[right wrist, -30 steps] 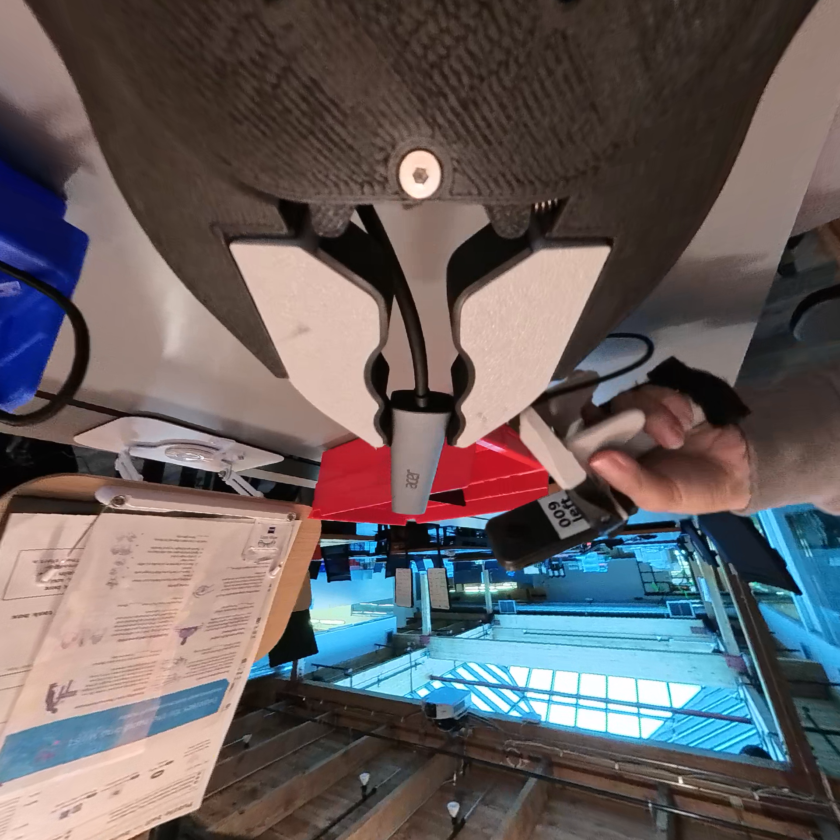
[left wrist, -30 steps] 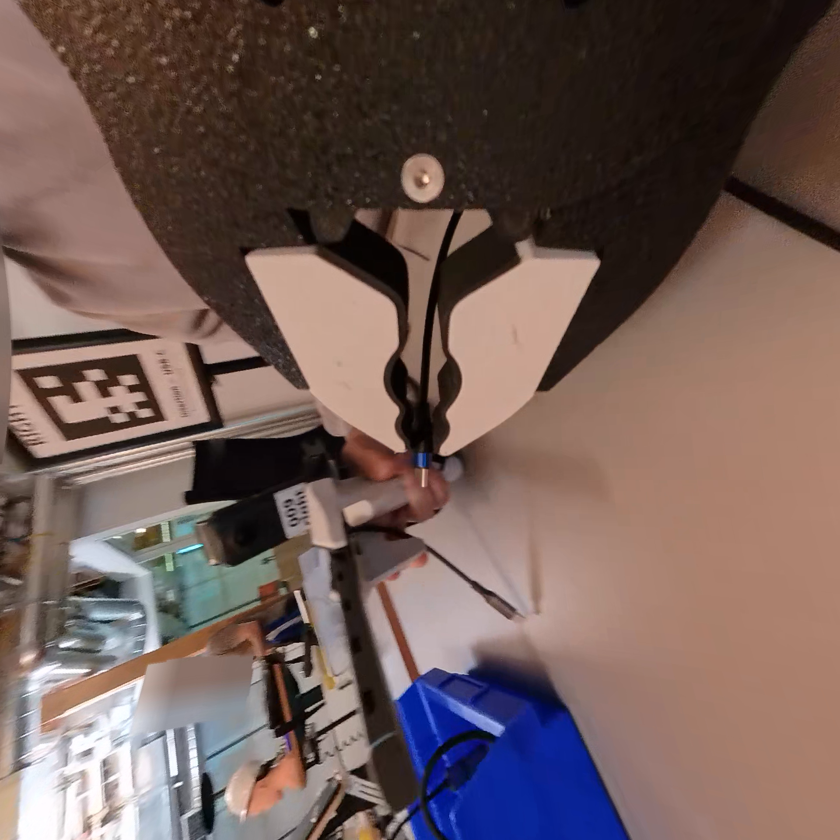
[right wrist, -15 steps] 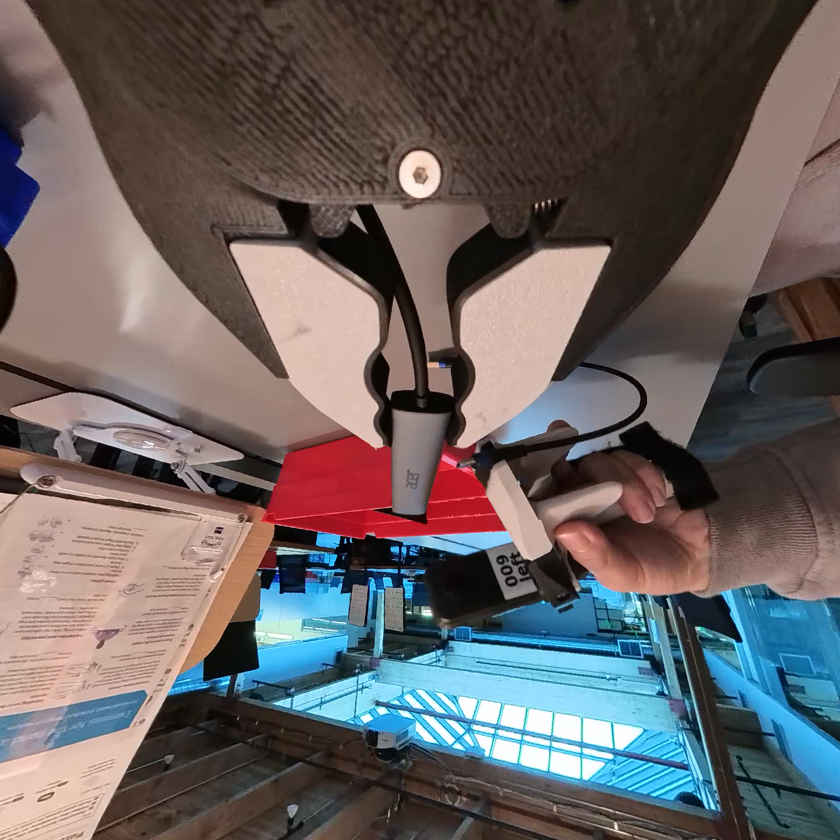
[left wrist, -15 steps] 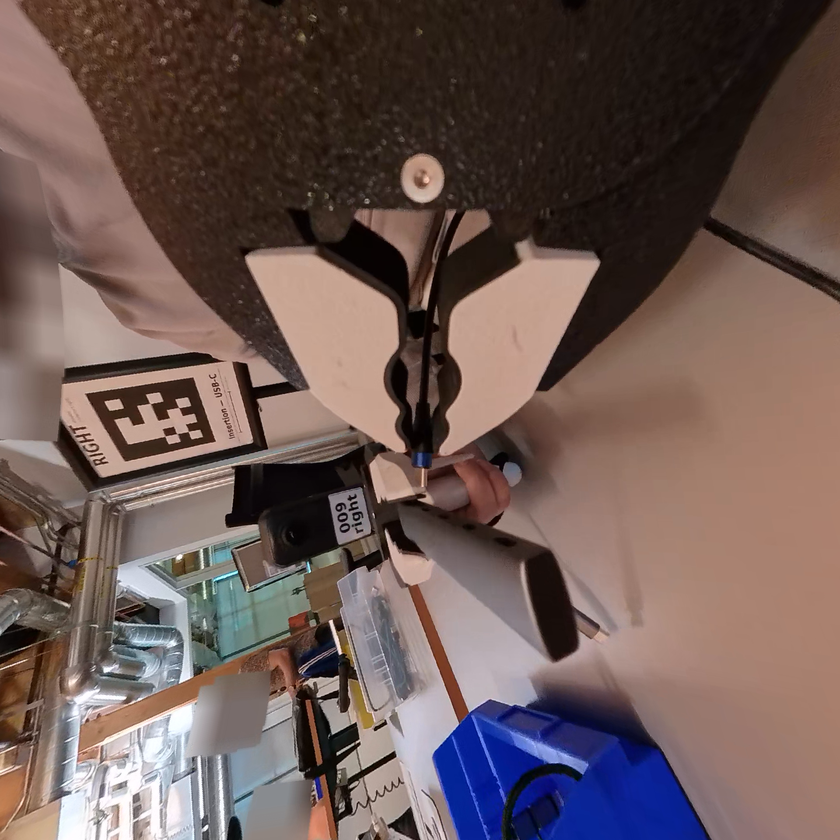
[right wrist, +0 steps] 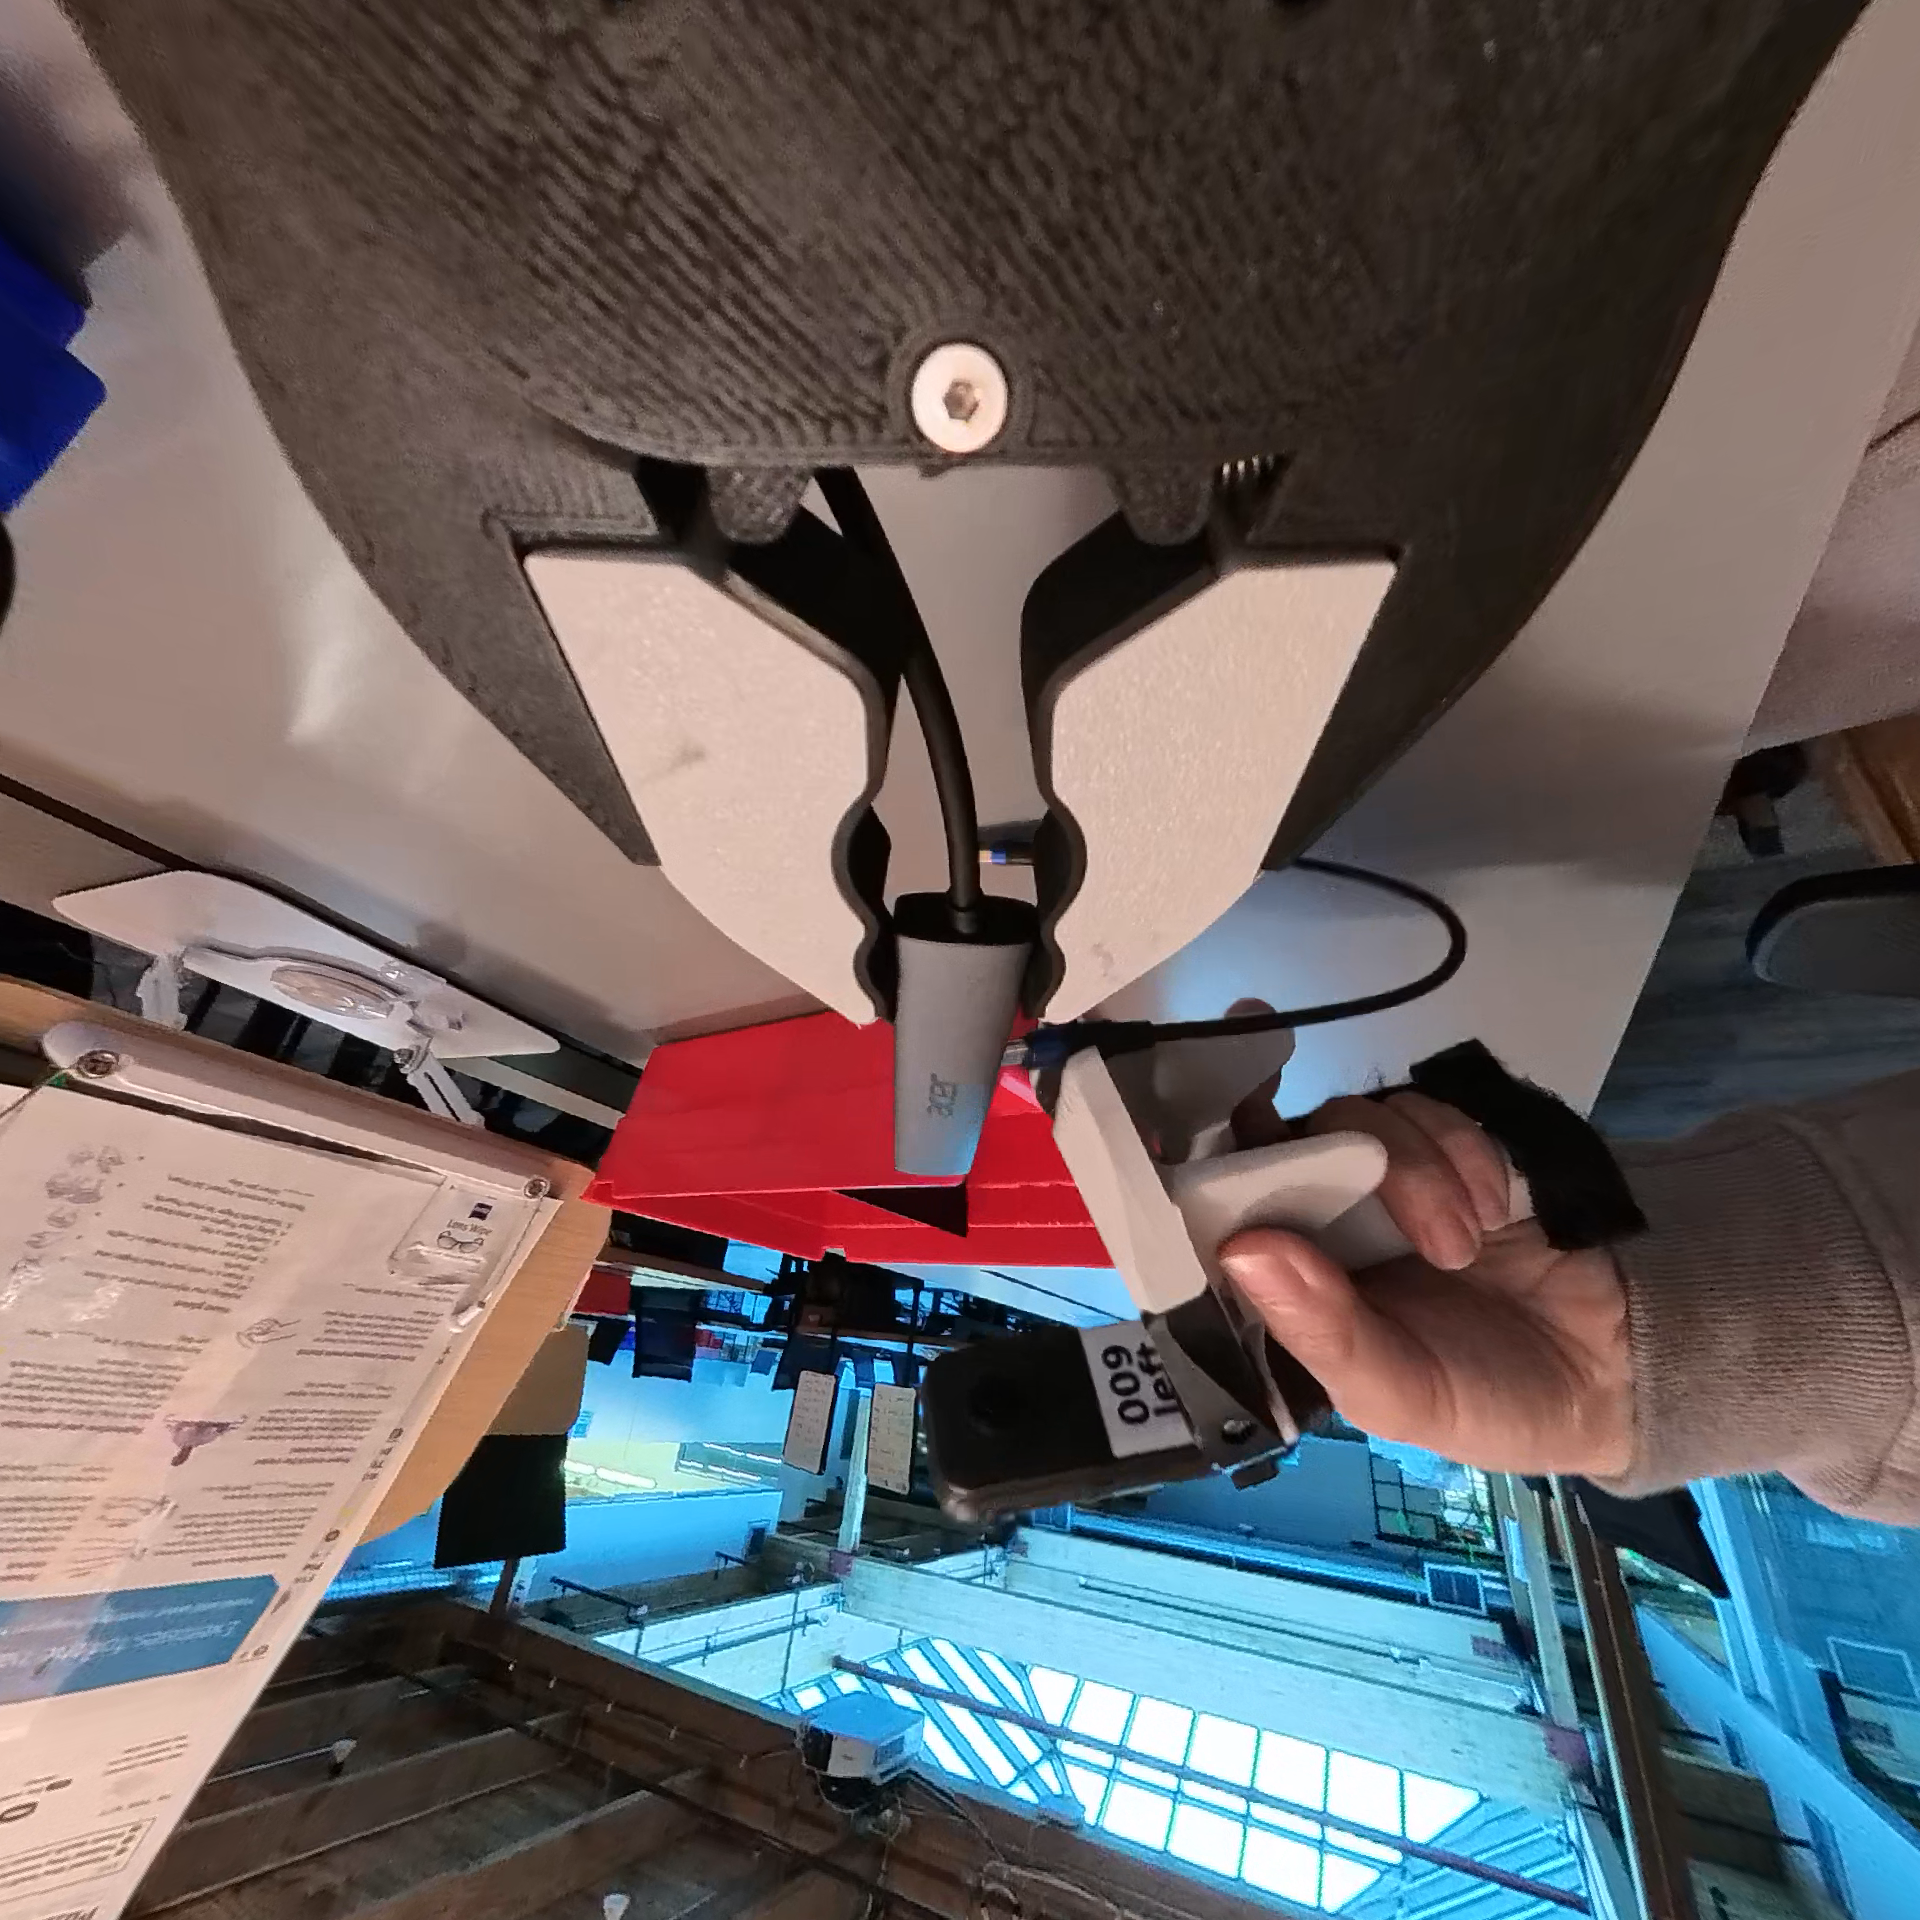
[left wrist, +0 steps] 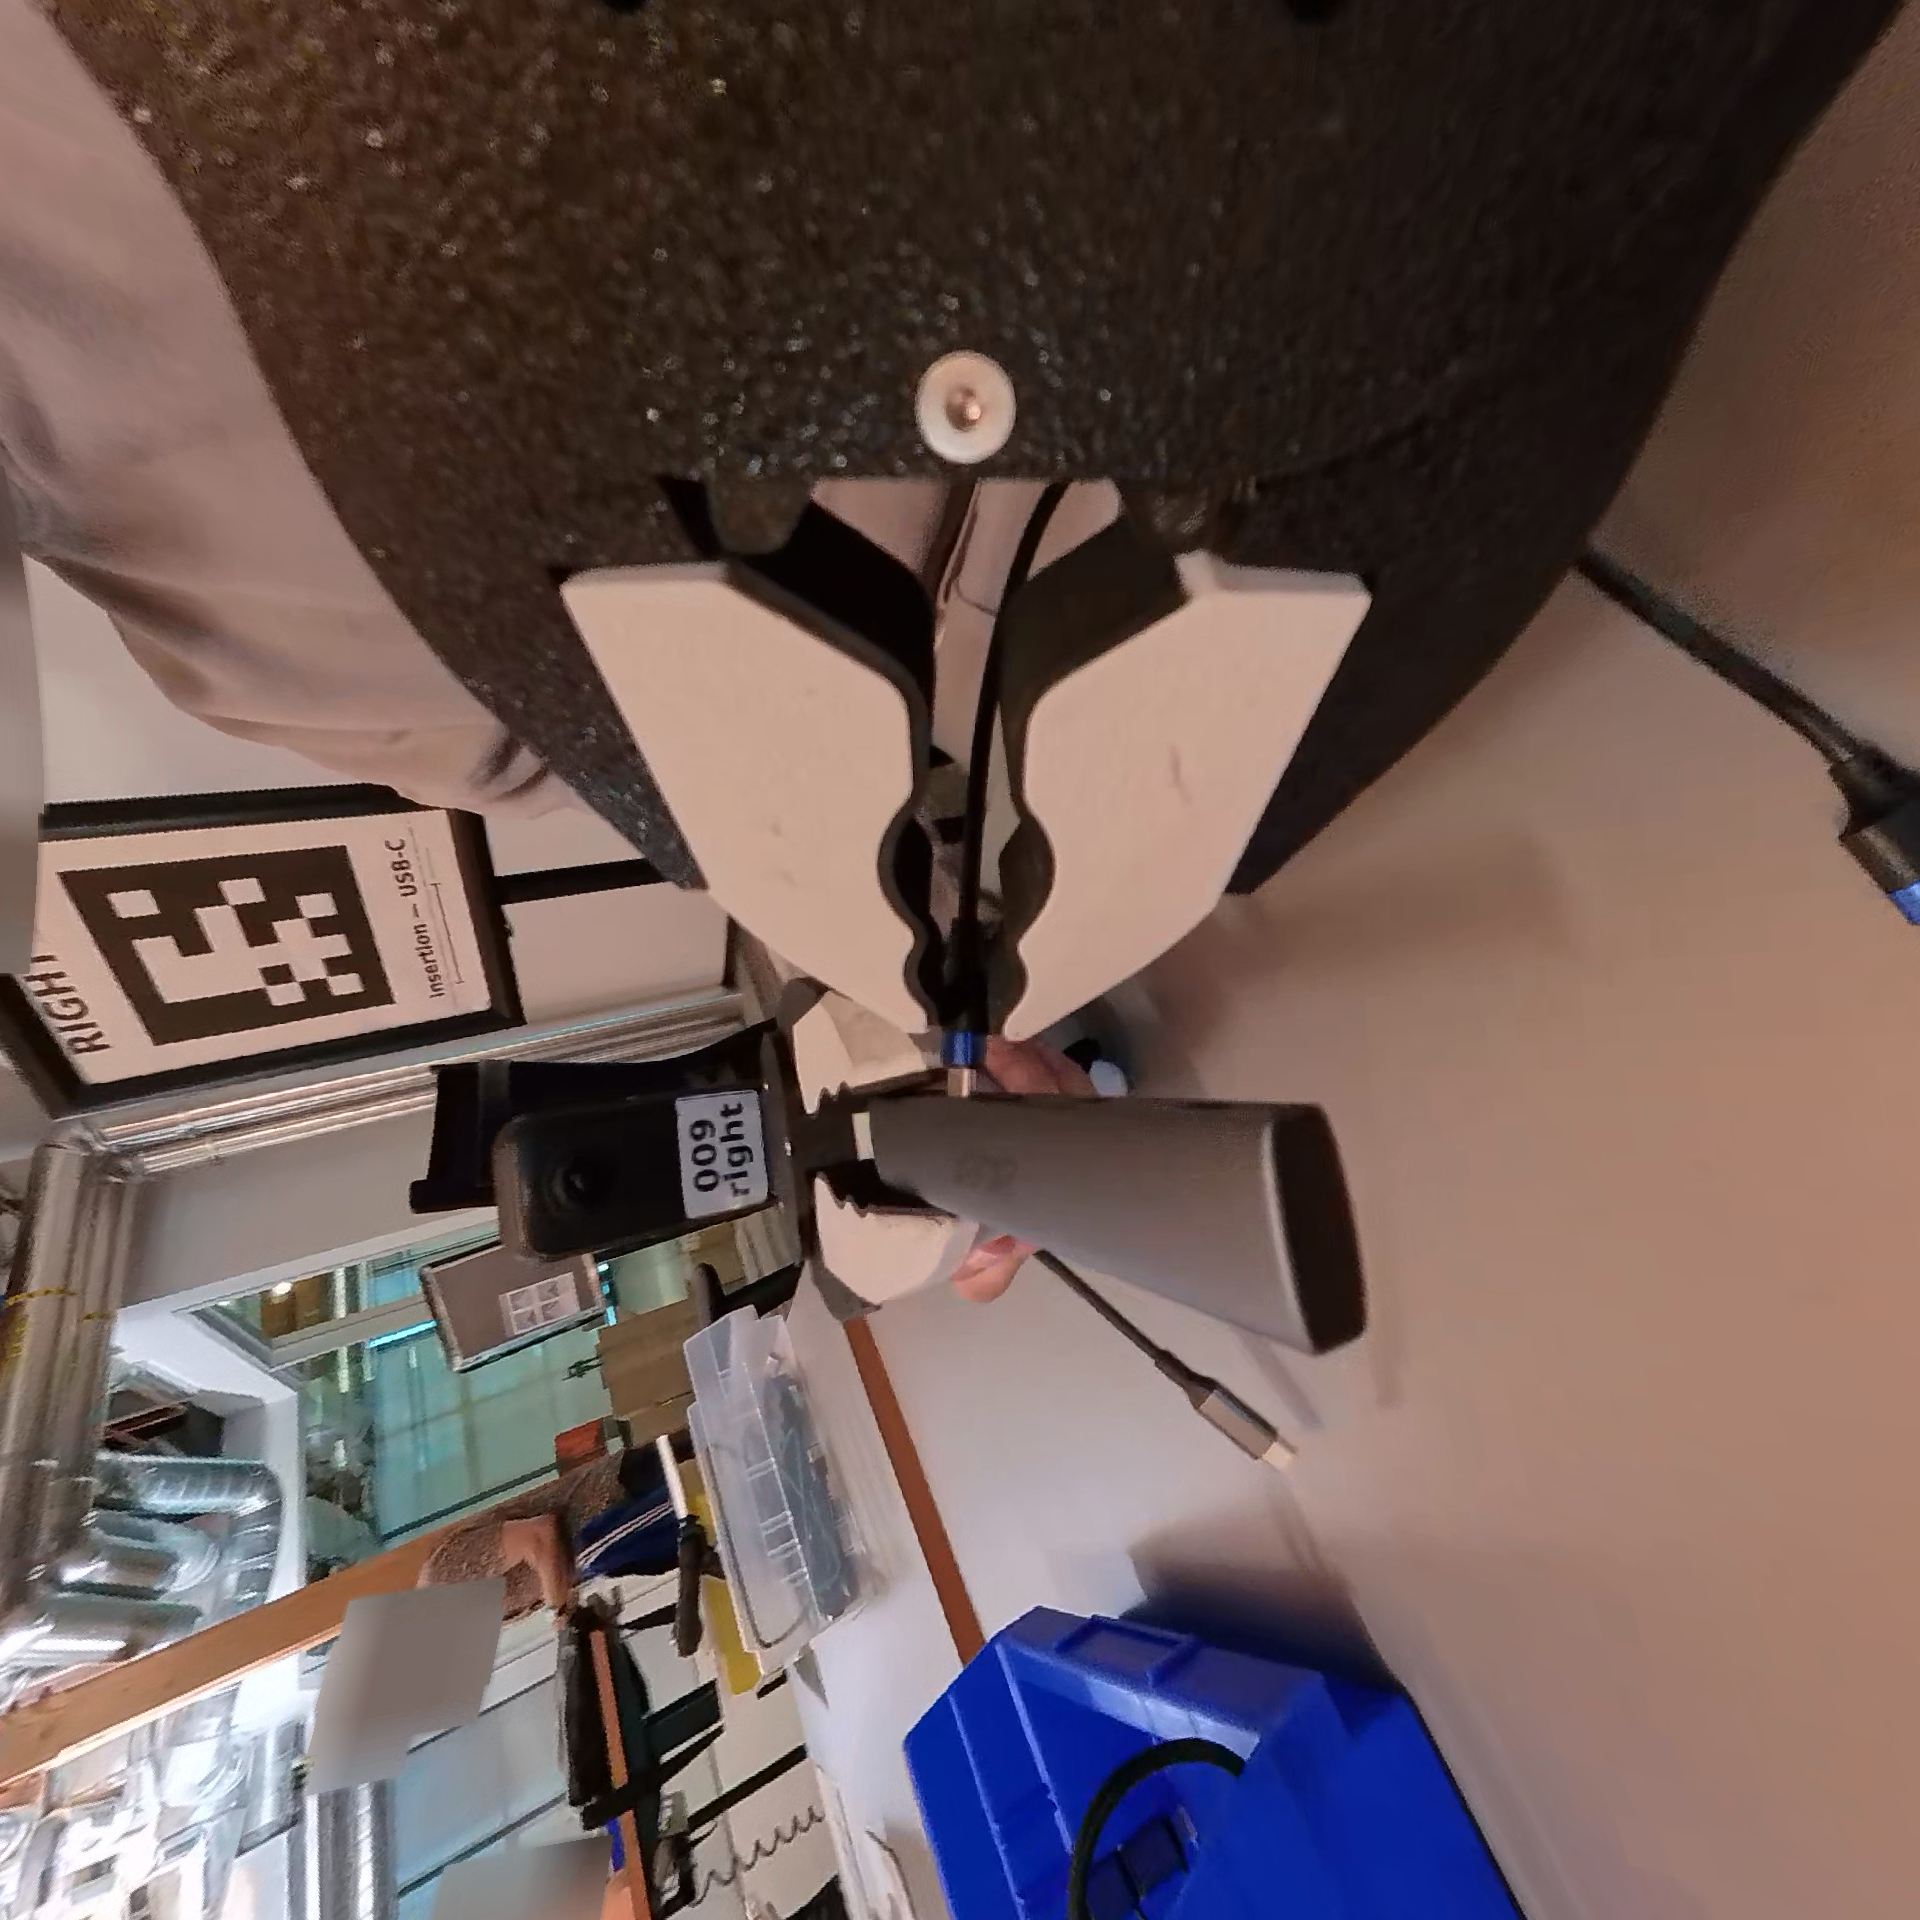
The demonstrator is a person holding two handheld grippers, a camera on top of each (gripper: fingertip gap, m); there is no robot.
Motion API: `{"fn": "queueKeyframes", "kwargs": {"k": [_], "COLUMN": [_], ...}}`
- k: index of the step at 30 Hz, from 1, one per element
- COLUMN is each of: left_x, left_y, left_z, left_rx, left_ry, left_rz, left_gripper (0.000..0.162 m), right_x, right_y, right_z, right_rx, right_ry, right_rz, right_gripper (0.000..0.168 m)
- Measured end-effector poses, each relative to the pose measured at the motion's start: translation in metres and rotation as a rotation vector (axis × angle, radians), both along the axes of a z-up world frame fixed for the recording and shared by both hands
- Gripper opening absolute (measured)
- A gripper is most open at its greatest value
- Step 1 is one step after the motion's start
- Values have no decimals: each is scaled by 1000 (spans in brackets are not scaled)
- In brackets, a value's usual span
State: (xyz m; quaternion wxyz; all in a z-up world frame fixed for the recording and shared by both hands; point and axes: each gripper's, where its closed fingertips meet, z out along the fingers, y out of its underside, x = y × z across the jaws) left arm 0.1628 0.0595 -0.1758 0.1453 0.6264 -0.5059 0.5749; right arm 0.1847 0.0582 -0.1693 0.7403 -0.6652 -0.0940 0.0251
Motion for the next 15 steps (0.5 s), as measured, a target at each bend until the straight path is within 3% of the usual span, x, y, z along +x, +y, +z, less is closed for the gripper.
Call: {"fn": "queueKeyframes", "kwargs": {"k": [5,9,15], "left_x": [2,15,20], "left_y": [7,10,13], "left_z": [-4,1,4], "left_rx": [183,381,955], "left_ry": [-10,-183,-502], "left_rz": [40,117,234], "left_gripper": [8,10,14], "right_x": [-1,12,22], "right_y": [6,7,7], "right_z": [-6,-5,-4], "right_rx": [-42,-39,-35], "right_ry": [-45,-23,-12], "right_rz": [-42,-133,-217], "right_gripper": [24,24,24]}}
